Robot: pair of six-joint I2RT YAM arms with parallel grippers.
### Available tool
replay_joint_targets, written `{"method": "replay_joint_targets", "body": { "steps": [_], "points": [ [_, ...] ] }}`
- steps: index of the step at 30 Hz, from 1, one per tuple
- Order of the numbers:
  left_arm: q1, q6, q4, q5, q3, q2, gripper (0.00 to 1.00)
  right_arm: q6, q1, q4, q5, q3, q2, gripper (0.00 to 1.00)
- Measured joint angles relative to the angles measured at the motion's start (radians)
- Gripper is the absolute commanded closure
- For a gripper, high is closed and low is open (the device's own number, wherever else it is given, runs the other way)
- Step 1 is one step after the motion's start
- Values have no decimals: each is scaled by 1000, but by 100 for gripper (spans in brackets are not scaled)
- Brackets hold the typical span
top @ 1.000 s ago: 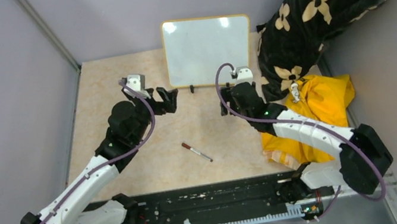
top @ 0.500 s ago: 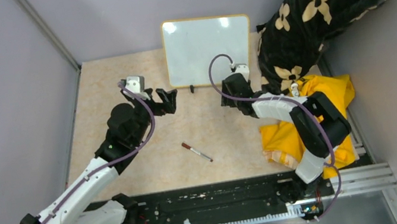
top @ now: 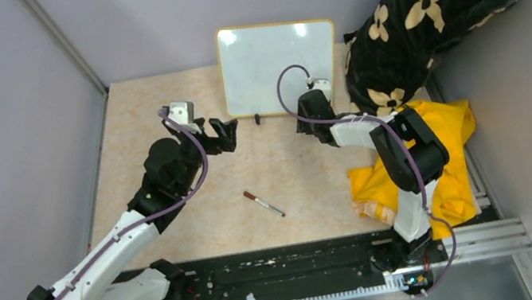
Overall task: Write a sentence on the whiteboard
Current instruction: Move the whiteboard stand to the center of the board.
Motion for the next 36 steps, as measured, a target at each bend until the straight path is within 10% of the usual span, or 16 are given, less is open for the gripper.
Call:
{"method": "replay_joint_targets", "body": {
  "steps": [24,36],
  "points": [
    [0,0,2,1,0,30,1,-74,-11,0,20,147,159,68],
    [0,0,2,2,0,30,1,-100,-16,-12,36,151,168,100]
  ]
}}
